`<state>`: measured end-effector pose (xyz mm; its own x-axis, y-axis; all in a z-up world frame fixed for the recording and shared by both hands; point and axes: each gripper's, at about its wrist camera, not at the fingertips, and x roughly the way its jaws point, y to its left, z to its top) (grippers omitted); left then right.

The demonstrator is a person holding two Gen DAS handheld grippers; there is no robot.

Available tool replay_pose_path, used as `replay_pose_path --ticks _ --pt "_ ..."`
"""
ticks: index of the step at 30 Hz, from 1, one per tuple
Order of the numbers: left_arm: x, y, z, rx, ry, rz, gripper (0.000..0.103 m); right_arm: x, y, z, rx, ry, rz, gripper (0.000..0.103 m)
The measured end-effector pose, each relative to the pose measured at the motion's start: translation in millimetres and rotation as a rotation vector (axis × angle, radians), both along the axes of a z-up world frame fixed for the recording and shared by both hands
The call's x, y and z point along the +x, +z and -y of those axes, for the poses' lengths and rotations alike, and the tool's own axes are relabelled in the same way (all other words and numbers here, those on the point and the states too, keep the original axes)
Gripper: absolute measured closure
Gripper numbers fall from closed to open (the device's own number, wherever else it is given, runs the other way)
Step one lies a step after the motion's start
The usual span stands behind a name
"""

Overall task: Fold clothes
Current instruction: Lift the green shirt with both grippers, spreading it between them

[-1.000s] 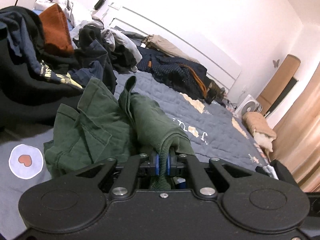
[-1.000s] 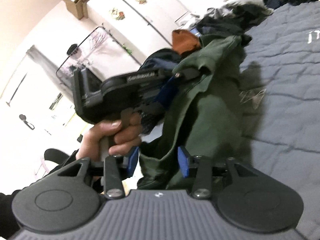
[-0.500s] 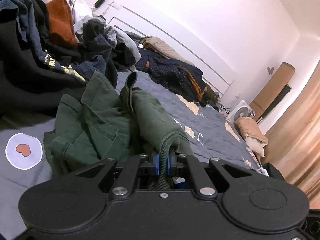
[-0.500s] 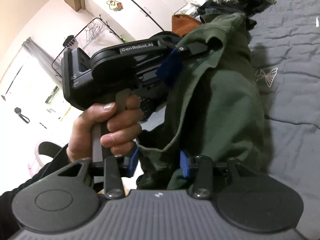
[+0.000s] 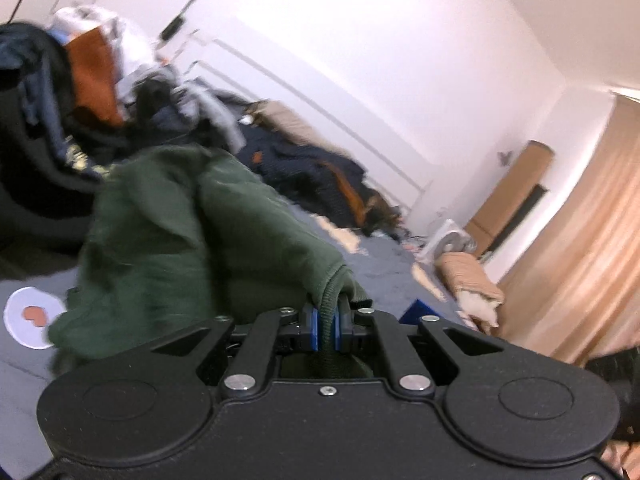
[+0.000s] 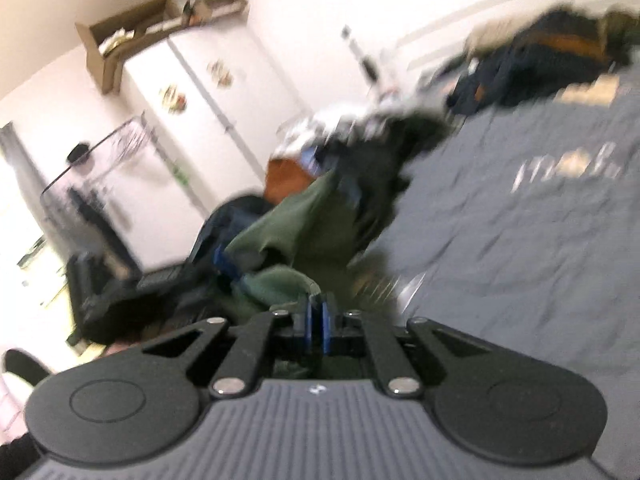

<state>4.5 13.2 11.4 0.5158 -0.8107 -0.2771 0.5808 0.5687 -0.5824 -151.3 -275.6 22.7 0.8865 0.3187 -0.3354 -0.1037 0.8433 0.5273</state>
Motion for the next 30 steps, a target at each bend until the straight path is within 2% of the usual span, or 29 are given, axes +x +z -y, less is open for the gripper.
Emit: replay_pose_path --ticks 4,7,10,13,18,20,25,28,30 --pt "-35 9 9 -0.005 -0.038 0.016 0.096 -11 24 12 -0.076 -0.098 0.066 0.100" --pt "-68 3 20 0.034 -0.078 0.006 0.096 -18 33 17 -0.143 -0.143 0.089 0.100" --pt "-87 -7 35 0.163 -0.102 -0.007 0.095 -15 16 20 -0.159 -0.100 0.048 0.100" --pt "-96 -9 40 0.302 -0.130 0.022 0.091 -14 -5 18 -0.183 -0.057 -0.005 0.100" --pt "-103 14 28 0.402 -0.234 0.093 0.079 -16 -28 9 -0.222 -0.008 -0.084 0.099" --pt "-106 30 23 0.423 -0.248 0.163 0.078 -19 -32 8 -0.227 0.003 -0.093 0.099" --pt "-106 63 48 0.559 -0.305 0.358 0.045 -28 -34 2 -0.235 0.045 -0.085 0.099" --pt "-109 56 77 0.713 -0.421 0.470 0.045 -31 -34 1 -0.247 0.063 -0.086 0.099" --pt "-101 42 95 0.815 -0.510 0.493 0.045 -33 -35 1 -0.254 0.073 -0.093 0.099"
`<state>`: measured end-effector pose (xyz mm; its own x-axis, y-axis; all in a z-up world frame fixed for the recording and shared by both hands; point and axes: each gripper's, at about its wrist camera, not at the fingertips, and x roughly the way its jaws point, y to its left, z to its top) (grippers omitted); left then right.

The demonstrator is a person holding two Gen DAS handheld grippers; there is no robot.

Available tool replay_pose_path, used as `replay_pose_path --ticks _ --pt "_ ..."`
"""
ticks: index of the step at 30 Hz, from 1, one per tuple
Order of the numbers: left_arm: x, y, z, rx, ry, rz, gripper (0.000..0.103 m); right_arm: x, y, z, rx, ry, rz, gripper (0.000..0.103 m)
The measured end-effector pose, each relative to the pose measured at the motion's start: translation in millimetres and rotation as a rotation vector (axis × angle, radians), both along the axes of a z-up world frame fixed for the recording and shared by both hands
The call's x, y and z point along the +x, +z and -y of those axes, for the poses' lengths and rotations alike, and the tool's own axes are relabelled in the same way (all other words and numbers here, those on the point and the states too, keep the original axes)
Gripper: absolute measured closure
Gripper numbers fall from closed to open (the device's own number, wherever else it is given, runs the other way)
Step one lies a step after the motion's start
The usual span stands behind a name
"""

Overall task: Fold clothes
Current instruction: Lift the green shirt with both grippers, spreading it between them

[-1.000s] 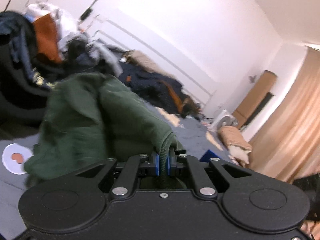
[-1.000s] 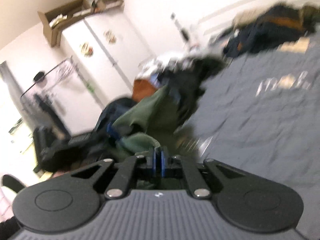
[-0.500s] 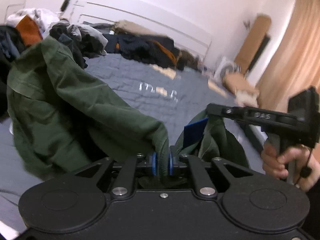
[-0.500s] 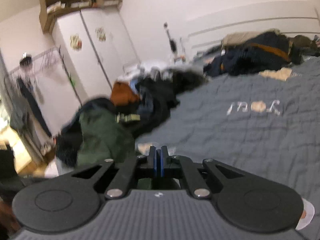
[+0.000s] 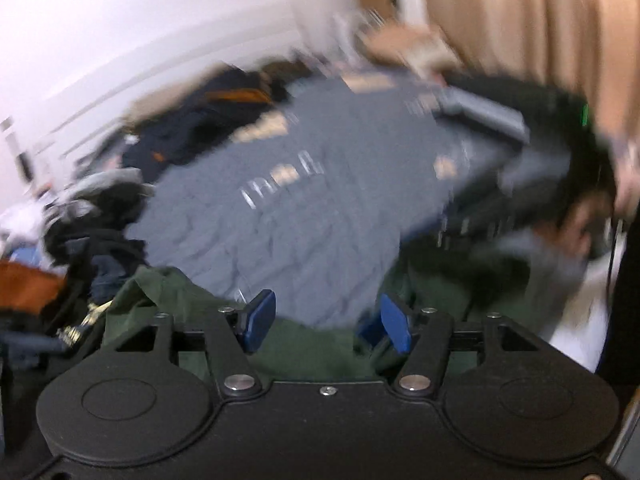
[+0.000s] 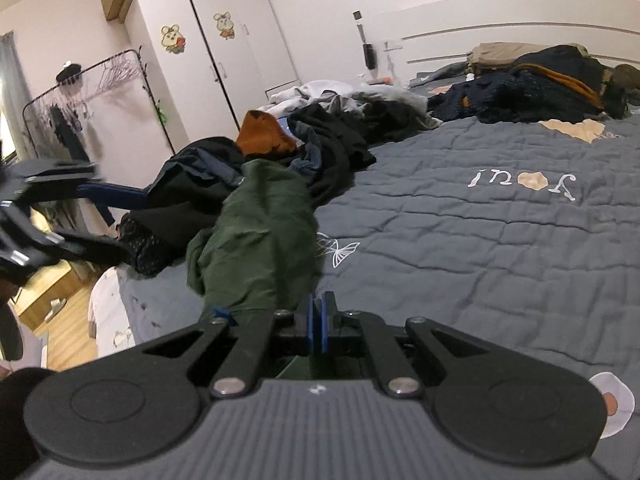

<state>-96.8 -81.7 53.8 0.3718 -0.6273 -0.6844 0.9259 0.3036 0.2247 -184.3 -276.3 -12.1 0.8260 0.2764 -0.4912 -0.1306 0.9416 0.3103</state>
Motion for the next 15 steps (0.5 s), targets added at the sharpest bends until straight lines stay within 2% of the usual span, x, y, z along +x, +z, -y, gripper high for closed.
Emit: replay_pose_path --ticks 3,6,15 --pt "17 -21 13 0.102 -0.023 -0.003 0.046 -2 -1 0 -0.004 0.025 -0.010 0.099" --pt "35 -40 25 0.166 -0.029 -0.027 0.046 -4 -3 2 -0.001 0.043 -0.019 0.099" --pt "51 -84 67 0.381 -0.147 -0.048 0.046 -8 -10 -2 0.001 0.107 -0.050 0.099"
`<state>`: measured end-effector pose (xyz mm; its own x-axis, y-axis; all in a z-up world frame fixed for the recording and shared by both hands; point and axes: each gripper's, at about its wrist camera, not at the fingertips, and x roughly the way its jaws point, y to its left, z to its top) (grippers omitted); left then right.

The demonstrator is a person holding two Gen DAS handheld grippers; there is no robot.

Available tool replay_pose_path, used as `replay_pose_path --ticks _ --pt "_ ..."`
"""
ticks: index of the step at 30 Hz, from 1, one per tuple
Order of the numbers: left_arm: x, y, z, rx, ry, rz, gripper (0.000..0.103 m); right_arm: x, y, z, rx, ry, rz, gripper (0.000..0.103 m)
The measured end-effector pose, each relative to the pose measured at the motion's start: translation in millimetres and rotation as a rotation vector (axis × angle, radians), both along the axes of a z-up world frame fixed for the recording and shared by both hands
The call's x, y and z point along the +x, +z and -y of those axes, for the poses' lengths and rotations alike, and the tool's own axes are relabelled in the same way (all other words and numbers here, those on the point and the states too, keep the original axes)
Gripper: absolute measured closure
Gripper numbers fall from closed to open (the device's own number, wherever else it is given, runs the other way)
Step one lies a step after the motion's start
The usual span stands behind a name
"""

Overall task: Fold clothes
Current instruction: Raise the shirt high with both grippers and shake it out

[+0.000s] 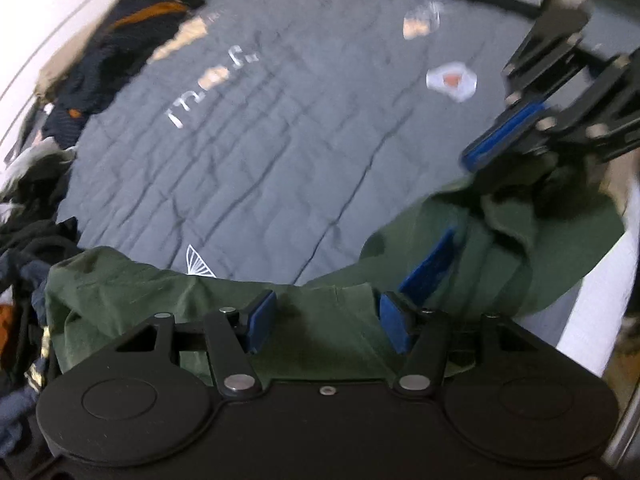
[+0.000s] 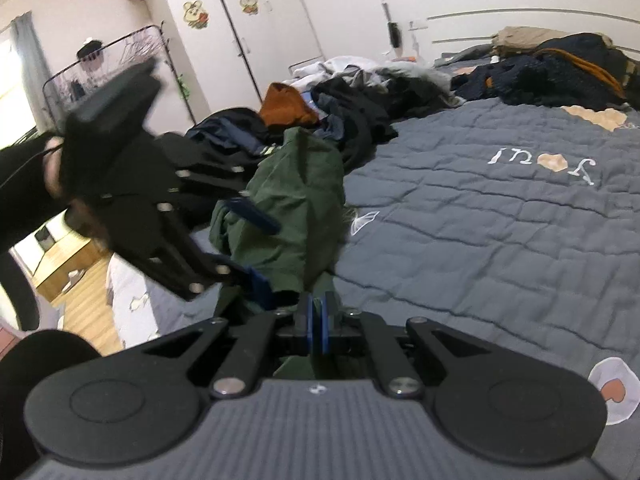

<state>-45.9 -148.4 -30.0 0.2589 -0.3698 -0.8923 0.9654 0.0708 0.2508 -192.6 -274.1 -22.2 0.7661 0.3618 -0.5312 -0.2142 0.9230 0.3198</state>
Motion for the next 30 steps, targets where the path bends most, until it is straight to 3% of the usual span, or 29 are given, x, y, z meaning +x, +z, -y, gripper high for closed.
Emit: replay_pose_path --ticks 5,7,10,16,18,24,30 --pt "12 -22 8 0.090 0.001 -0.016 0.048 -5 -3 -4 -0.001 0.047 -0.018 0.098" --pt "14 -26 8 0.099 -0.004 -0.041 0.072 -7 -4 -3 0.002 0.059 -0.024 0.098" --pt "21 -23 0 0.065 0.047 -0.071 0.089 -11 -4 -2 0.007 0.075 -0.032 0.096" --pt "38 14 -41 -0.134 0.189 -0.123 0.094 -19 -1 1 -0.006 0.107 -0.050 0.088" --pt "45 28 -58 -0.220 0.252 -0.144 0.094 -22 -1 2 -0.015 0.114 -0.041 0.075" --pt "50 58 -91 -0.464 0.401 -0.200 0.094 -31 1 0 -0.045 0.118 -0.011 0.052" --pt "48 64 -92 -0.546 0.457 -0.189 0.094 -33 -5 -21 -0.149 0.189 -0.012 0.045"
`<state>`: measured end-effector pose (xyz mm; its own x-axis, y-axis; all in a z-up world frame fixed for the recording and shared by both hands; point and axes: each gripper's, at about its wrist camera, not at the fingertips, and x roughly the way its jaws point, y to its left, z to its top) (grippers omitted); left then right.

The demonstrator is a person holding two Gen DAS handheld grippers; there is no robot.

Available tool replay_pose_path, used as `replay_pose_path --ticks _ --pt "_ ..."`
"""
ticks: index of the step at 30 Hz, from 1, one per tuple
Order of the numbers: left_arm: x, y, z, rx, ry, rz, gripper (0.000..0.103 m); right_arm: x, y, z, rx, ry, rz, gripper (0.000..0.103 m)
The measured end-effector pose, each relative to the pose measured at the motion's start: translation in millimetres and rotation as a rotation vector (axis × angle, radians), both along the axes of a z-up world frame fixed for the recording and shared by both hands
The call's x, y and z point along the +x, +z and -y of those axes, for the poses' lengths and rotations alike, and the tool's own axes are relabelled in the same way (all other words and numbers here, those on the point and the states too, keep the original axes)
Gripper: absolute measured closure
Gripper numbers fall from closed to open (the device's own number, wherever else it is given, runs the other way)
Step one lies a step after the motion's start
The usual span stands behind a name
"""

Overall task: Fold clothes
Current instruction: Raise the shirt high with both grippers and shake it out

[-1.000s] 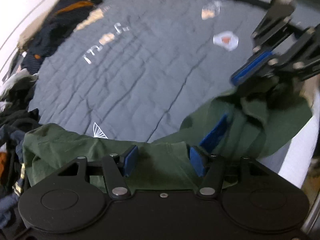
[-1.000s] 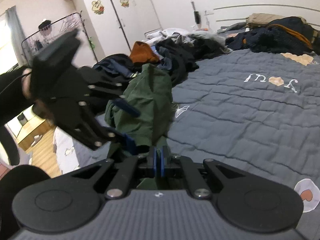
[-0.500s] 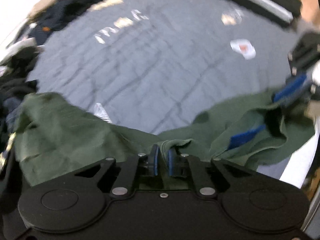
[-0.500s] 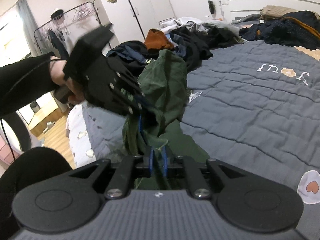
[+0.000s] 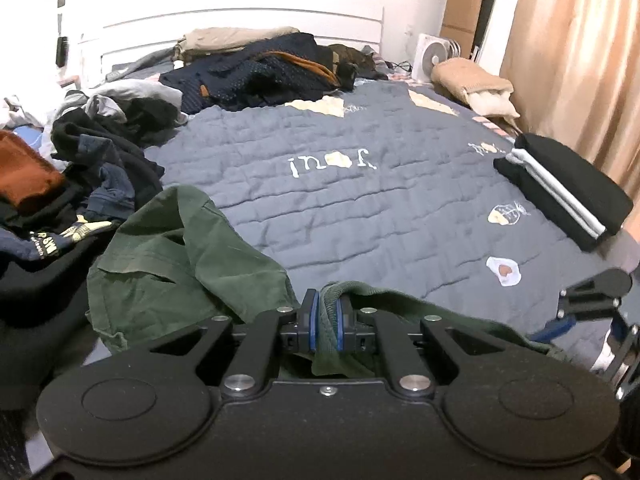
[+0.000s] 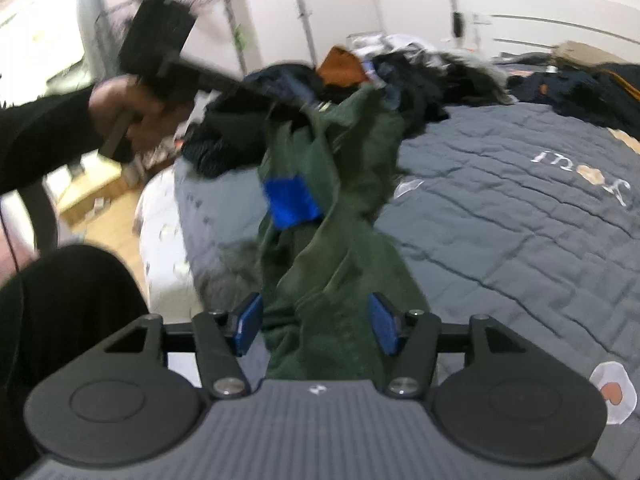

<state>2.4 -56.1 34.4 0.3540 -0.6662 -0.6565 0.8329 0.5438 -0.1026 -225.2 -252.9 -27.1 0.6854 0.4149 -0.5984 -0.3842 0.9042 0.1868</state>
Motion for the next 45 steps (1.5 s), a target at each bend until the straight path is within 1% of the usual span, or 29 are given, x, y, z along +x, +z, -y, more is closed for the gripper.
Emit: replay_pose_path --ticks 2,5,7,8,9,11,13,17,19,22,25,29,32,34,36,39,42,45 --pt "-2 1 0 -0.020 0.006 0.000 0.094 0 -2 -3 -0.043 -0.002 0.004 0.045" --pt "-5 3 -6 -0.060 0.024 0.001 0.094 5 -13 0 -0.093 -0.072 -0.025 0.046" --pt "-6 4 -12 -0.093 0.040 -0.003 0.094 9 -20 5 -0.122 -0.100 -0.054 0.060" --pt "-7 5 -14 -0.103 0.047 -0.007 0.094 10 -21 8 -0.122 -0.129 -0.054 0.080" --pt "-8 5 -16 -0.108 0.052 -0.004 0.094 12 -20 13 -0.109 -0.167 -0.049 0.092" --pt "-11 5 -20 -0.123 0.068 0.003 0.094 12 -14 24 -0.071 -0.236 -0.023 0.093" --pt "-13 10 -25 -0.155 0.090 0.011 0.094 9 -2 33 -0.043 -0.305 0.039 0.094" --pt "-20 33 -33 -0.247 0.131 0.047 0.094 -4 40 52 0.051 -0.419 0.179 0.098" --pt "-24 50 -33 -0.289 0.142 0.070 0.094 -9 65 56 0.065 -0.451 0.238 0.098" --pt "-34 80 -37 -0.366 0.164 0.112 0.094 -15 109 54 0.048 -0.474 0.321 0.099" --pt "-46 112 -42 -0.450 0.187 0.148 0.095 -25 158 46 0.010 -0.484 0.399 0.099" --pt "-71 162 -52 -0.545 0.190 0.216 0.095 -45 221 33 -0.038 -0.494 0.497 0.099" --pt "-91 203 -58 -0.602 0.180 0.271 0.095 -63 264 26 -0.041 -0.498 0.553 0.099" --pt "-106 230 -62 -0.641 0.174 0.305 0.095 -73 288 19 -0.062 -0.503 0.590 0.099" --pt "-123 256 -64 -0.666 0.167 0.351 0.095 -83 310 13 -0.079 -0.508 0.621 0.099" --pt "-144 286 -68 -0.700 0.152 0.381 0.095 -102 338 3 -0.098 -0.522 0.663 0.099" --pt "-163 307 -70 -0.713 0.135 0.409 0.095 -121 360 -5 -0.114 -0.538 0.708 0.099" --pt "-181 323 -74 -0.742 0.111 0.428 0.095 -140 381 -13 -0.131 -0.555 0.757 0.099"
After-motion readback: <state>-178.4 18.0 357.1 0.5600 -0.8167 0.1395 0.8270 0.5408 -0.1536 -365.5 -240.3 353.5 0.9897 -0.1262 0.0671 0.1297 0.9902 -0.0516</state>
